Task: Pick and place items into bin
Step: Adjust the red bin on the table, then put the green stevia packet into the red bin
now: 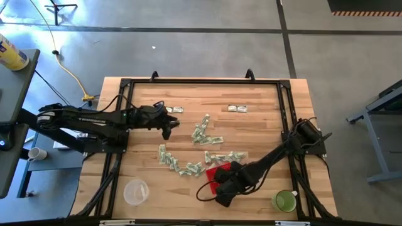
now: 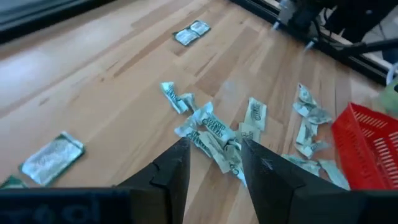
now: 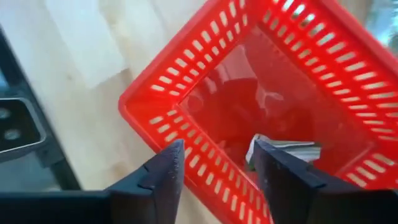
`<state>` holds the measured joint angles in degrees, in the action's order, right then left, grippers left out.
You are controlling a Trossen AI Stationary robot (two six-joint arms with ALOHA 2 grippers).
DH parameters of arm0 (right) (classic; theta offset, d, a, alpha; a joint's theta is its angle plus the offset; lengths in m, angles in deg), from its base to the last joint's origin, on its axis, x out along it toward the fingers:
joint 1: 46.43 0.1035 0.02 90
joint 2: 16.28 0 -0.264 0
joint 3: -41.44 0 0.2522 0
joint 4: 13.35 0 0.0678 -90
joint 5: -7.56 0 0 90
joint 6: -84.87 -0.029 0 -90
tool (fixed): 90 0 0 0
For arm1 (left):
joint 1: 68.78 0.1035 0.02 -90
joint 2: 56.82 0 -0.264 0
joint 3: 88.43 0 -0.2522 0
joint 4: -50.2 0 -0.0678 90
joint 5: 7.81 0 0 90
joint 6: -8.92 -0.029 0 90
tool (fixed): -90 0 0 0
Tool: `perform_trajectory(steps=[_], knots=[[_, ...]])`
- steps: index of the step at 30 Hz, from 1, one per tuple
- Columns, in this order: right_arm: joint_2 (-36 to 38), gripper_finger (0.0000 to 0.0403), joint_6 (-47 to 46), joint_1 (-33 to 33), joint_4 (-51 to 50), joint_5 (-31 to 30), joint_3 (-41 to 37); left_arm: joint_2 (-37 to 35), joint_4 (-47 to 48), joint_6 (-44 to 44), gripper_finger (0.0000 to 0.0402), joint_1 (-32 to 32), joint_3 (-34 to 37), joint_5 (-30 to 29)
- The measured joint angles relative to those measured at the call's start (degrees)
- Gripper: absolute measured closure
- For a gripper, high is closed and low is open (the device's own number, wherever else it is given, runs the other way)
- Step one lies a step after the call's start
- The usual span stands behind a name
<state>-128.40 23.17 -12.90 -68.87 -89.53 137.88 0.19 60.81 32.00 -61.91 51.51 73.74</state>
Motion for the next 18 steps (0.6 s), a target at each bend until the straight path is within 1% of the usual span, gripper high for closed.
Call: perform_trajectory(steps=[5,8,11,14,16,18], knots=[[0.0,0.0235,-4.2,1.2,1.9,3.1,0.0,0.0,0.2,-3.4,0.0224,0.0,0.0,-1.3],[0.0,0.0233,-5.9,1.7,3.2,5.9,0.5,0.0,0.2,-4.5,0.0224,0.0,0.0,-1.5],[0.0,0.0227,-6.3,2.4,3.7,6.1,1.8,0.0,0.2,-5.3,0.0223,0.0,0.0,-1.6],[0.0,0.0219,-5.4,3.3,2.9,4.2,3.1,0.0,0.8,-5.3,0.0225,0.3,0.0,-1.5],[0.0,0.0213,-5.2,3.8,0.0,1.2,4.4,0.0,2.2,-5.6,0.0224,1.4,0.0,-0.7],[0.0,0.0207,-4.3,4.3,-5.4,-3.0,6.1,0.0,5.1,-7.1,0.0223,3.5,0.0,1.2]])
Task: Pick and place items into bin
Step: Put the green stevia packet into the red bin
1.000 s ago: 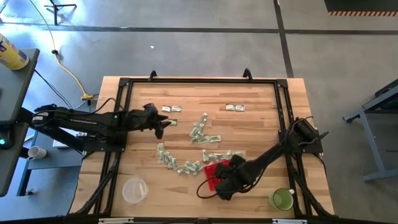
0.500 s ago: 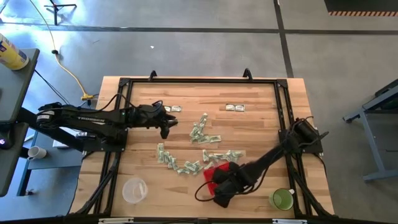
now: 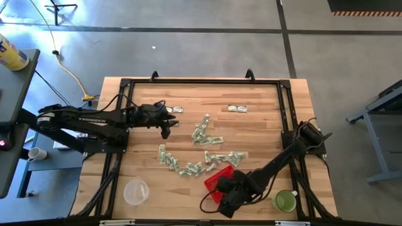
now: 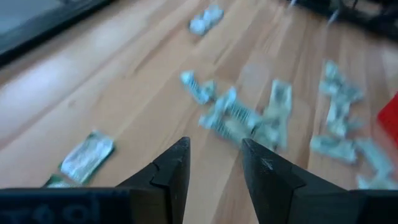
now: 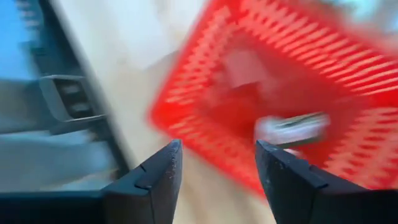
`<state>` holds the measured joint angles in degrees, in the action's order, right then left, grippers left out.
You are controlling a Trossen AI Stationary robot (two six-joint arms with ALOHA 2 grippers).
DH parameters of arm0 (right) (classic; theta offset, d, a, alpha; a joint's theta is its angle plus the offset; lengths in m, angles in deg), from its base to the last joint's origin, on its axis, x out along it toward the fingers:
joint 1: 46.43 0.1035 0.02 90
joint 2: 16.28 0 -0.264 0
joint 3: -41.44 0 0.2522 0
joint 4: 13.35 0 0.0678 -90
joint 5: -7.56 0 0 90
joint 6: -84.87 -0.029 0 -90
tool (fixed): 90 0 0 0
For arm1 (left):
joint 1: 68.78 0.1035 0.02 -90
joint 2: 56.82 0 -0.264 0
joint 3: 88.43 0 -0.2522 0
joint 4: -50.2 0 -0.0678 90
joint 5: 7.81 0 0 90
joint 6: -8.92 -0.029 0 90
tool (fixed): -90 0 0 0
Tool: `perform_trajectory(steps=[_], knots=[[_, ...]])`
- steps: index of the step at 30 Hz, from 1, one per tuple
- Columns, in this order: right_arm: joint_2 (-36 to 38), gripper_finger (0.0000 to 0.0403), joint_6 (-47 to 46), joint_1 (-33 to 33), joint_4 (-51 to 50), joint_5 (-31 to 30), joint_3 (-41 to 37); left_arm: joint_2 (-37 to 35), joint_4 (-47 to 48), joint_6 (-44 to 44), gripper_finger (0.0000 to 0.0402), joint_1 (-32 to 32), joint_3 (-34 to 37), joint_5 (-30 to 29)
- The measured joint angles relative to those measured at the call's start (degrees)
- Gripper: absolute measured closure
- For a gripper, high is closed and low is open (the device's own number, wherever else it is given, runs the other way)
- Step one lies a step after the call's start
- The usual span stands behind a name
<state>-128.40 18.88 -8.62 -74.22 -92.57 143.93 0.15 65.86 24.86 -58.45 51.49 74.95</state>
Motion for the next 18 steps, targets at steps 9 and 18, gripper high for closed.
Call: perform_trajectory(steps=[9,18], knots=[[0.0,0.0175,3.7,-2.8,-34.6,-14.1,6.3,0.1,3.8,-8.6,0.0223,13.1,0.0,21.7],[9.9,0.0193,9.3,-8.8,-26.0,-11.4,-9.3,9.1,4.8,-25.6,0.0222,18.9,0.0,25.4]])
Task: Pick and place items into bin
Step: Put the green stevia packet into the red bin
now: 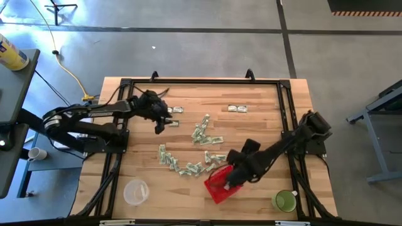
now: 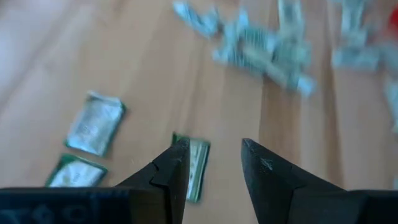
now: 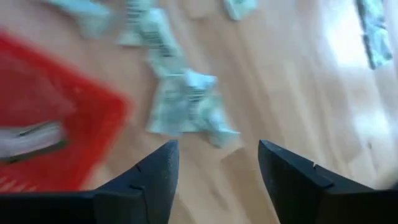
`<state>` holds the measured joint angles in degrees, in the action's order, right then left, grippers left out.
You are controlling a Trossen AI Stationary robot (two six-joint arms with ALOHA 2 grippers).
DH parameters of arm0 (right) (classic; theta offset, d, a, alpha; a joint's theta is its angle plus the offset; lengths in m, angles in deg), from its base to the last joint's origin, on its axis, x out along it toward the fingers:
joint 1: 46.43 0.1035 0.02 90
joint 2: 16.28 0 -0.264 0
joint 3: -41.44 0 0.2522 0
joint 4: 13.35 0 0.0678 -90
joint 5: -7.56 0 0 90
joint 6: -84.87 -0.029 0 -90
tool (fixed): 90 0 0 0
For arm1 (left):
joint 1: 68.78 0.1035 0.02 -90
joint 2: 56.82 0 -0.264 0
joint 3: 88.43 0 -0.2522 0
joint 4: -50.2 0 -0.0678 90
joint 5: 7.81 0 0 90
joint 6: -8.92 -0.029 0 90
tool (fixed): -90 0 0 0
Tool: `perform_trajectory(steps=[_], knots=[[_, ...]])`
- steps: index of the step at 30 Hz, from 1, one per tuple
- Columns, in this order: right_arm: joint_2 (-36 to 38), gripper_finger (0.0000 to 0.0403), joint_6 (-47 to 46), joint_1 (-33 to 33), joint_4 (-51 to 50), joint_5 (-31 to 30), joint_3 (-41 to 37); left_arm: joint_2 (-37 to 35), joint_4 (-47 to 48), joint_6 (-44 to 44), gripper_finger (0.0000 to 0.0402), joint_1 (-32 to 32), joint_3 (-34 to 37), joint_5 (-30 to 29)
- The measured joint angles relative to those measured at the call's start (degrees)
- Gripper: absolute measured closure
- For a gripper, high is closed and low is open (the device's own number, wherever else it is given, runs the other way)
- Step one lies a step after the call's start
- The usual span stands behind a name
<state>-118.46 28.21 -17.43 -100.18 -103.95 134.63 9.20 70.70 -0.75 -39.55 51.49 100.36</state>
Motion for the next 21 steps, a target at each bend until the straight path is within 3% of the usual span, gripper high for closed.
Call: perform_trajectory(steps=[3,9,21], knots=[[4.3,0.0198,0.1,-2.3,0.5,-0.1,-4.7,3.7,-0.4,-4.8,0.0222,-1.0,0.0,-1.4],[11.1,0.0191,0.2,-6.3,0.7,-1.6,-11.0,7.6,-1.9,-9.6,0.0222,-3.7,0.0,-12.9],[13.5,0.0163,3.9,-11.4,1.3,-3.3,-12.9,16.0,-8.6,-9.4,0.0222,-3.8,-0.1,-10.8]])
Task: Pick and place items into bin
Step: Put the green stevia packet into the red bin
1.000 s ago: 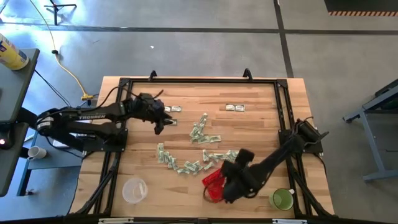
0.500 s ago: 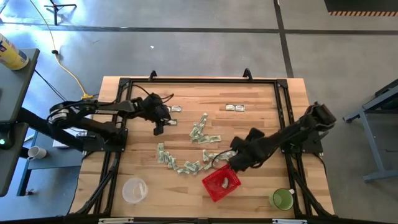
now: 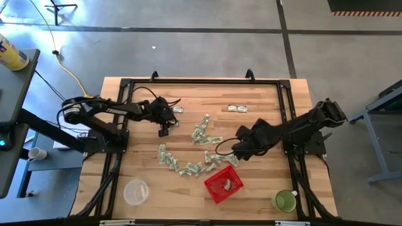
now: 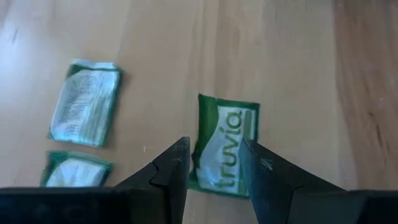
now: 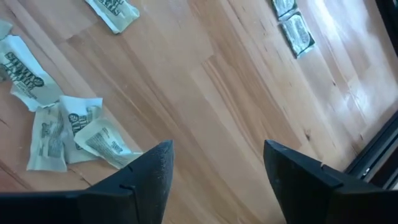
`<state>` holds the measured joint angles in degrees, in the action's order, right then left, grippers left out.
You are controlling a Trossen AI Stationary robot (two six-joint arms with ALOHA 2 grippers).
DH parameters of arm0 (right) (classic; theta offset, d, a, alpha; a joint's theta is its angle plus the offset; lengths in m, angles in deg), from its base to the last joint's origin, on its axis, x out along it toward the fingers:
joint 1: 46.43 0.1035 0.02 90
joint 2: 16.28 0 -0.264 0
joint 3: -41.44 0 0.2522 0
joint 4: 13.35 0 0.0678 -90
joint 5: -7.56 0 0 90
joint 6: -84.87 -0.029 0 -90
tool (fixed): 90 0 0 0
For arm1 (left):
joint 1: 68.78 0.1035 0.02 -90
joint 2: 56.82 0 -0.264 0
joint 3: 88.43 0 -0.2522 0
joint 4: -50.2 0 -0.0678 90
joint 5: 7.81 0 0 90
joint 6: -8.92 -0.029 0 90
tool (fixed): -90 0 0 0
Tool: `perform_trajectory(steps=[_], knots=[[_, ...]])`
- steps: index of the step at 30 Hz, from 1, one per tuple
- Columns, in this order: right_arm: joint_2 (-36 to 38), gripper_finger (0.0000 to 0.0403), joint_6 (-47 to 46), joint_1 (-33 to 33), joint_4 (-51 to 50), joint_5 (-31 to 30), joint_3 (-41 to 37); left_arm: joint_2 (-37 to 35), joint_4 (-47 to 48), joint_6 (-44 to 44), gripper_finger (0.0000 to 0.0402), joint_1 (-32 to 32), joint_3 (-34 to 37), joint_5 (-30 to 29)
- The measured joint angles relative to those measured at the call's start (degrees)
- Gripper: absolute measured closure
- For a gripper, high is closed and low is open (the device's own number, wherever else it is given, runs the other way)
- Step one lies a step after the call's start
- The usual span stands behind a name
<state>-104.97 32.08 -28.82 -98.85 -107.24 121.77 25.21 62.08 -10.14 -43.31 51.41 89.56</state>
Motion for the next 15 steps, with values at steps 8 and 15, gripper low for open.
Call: perform_trajectory(steps=[8,15], knots=[[0.0,0.0177,-0.3,-0.3,-1.4,0.9,0.0,0.9,2.3,2.0,0.0276,-0.1,-1.5,-0.3],[0.6,0.0227,-3.6,1.1,-7.2,1.1,0.0,1.0,12.1,9.6,0.0381,-0.1,-11.2,2.0]])
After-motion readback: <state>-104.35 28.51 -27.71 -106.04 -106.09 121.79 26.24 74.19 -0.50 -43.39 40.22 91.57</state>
